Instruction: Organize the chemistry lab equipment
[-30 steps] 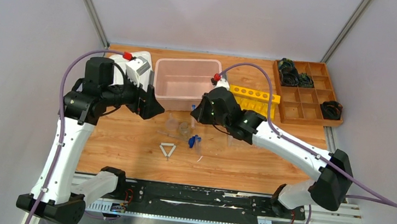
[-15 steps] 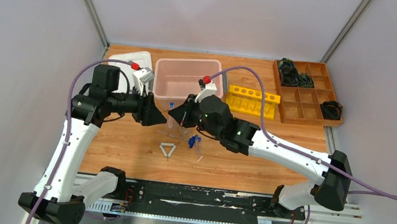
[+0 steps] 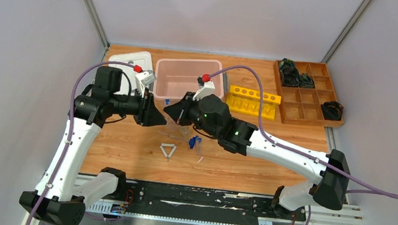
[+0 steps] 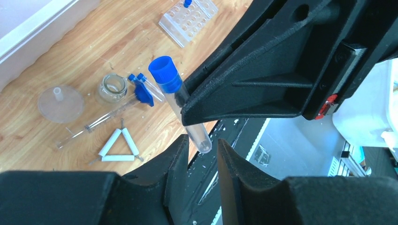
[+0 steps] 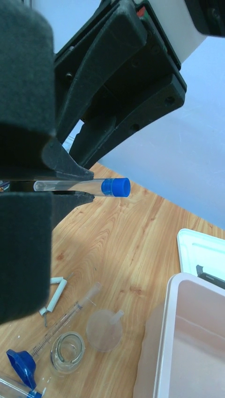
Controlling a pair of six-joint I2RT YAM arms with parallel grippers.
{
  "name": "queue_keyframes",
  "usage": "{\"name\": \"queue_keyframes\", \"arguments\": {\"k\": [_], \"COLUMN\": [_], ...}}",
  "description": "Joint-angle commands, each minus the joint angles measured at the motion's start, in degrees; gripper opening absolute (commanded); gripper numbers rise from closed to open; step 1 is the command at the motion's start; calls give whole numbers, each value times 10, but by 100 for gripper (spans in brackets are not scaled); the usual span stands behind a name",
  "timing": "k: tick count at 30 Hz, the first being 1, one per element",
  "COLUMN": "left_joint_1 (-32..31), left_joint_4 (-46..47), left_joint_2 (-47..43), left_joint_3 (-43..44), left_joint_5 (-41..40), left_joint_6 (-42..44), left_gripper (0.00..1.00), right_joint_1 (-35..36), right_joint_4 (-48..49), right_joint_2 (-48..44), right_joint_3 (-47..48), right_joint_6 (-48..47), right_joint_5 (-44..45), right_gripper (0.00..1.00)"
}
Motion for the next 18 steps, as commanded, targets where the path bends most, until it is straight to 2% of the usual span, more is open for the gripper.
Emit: {"name": "queue_keyframes", "arguments": {"k": [1,3,5,6,9,11,14,18], "left_joint_1": [0,0,0,0,0,0,0,0], "left_joint_4": [4,4,4,4,4,4,4,4], "left_joint_2": [6,10,13,16,22,25,31,32], "left_joint_3": [-6,-5,0,2,6,6,5,3], "left_joint_5": [3,0,-8,-12,-12,-9,-7,-2], "left_joint_6": [4,2,2,1,-2,-1,0,7], "left_gripper": [34,37,50,53,53,49,37,13], "right_joint_1": [13,15,16,16,16,16,16,16], "right_joint_4": [29,29,28,28,30,37,44,45], "right_joint_2": [-4,-7,-9,-9,-6,-3,4,6], "right_joint_3": [15,14,14,15,18,19,23,21], "right_joint_6": [5,0,-5,-7,-9,-11,-11,-12], "right_joint_5": [4,5,9,9,9,9,9,17], "right_gripper": [0,0,0,0,0,0,0,2]}}
